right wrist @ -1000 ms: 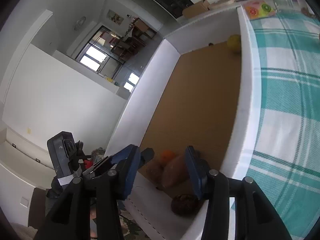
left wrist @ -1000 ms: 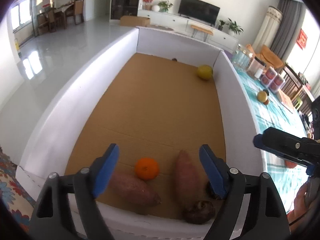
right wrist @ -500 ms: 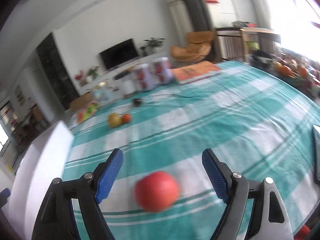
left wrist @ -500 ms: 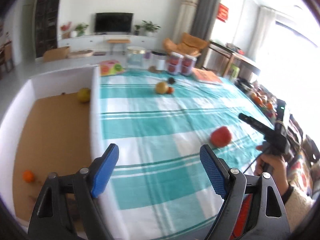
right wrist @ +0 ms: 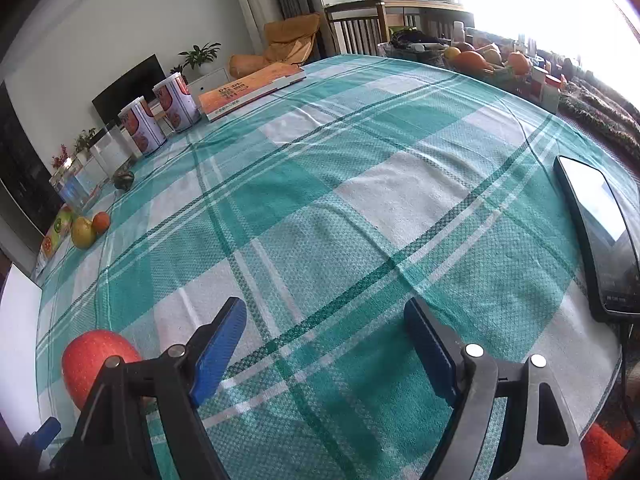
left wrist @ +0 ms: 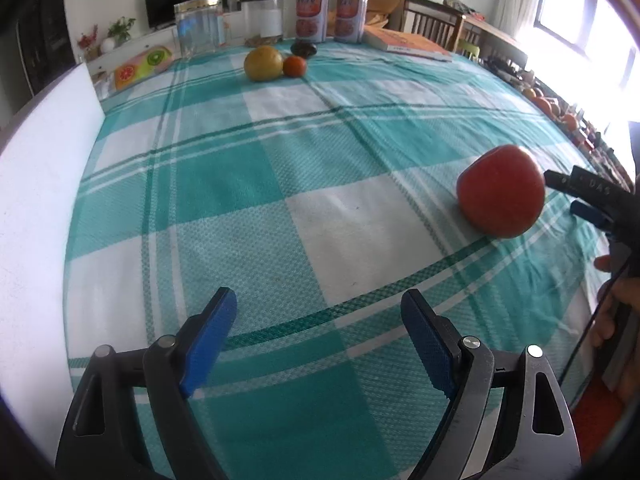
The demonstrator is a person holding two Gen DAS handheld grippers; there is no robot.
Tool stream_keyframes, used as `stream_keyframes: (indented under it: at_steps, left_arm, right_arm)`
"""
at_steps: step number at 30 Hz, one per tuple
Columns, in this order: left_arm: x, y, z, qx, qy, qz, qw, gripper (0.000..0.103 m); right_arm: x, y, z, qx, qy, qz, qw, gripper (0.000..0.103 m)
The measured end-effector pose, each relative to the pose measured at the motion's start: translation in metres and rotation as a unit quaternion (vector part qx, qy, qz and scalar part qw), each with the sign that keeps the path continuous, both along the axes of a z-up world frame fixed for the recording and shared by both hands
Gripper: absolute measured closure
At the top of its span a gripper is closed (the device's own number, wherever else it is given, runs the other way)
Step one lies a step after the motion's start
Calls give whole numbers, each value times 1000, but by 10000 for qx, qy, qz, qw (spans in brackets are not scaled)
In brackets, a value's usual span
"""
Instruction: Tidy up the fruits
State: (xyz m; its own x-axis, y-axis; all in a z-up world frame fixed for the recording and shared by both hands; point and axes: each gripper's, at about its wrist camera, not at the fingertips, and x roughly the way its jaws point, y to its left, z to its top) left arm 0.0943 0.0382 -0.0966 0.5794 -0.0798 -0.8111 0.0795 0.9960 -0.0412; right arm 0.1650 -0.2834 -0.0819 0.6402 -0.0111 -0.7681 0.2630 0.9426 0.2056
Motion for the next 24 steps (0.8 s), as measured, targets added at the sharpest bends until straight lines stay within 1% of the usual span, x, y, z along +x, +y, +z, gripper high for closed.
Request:
stream_keyframes:
  at_steps: [1,2,5,7,8,10,11,13,16,18,19,24]
  left_arm:
    - [-5,-1,0,115,-163,-55,9998,17]
    - [-7,-3,-1,157,-202,-109,9996,17]
    - [-7,-1,-1,93,-203,-140,9997,16]
    - [-3,0,-2,35,-186,-140,9997,12]
    - [-2,-1,-3,32,-176,-157,9997,12]
    - [-2,-4,-4,117,-159,-176,9996,10]
    - [-1,-5,-5,138,-155,-184,9996,10]
    - [-1,-5,-5,119,-155,-188,9996,10]
    - [-1,-5,-5,118,-158,-187,9996,9]
    - [-1,-5,-5,120,-158,-186,9996,9]
    - [-1,-5,-5,122,-159,-187,9996,9]
    - [-1,-5,-5,119,-161,-185,9996,9]
  right_arm:
    - [-1,0,0,63,-37,30,10000,22]
    - [-2,-1,2,157,-102,65,9998,22]
    - [-6,0,7,474,-335,244,9980,22]
    - [-9,4,13,775,-577,516,9940,22]
    - [-12,7,18,967,-760,722,9898,22]
    - [-20,18,31,1283,-1174,1279,9764,22]
    - [-24,26,37,1342,-1327,1597,9690,19]
    - [-31,49,44,1168,-1445,2105,9598,12]
    - [-32,81,44,694,-1295,2577,9550,12]
    - [-32,90,41,518,-1209,2636,9556,12]
    - [-31,89,40,533,-1208,2615,9561,12]
    - [-25,69,34,972,-1167,2325,9607,12]
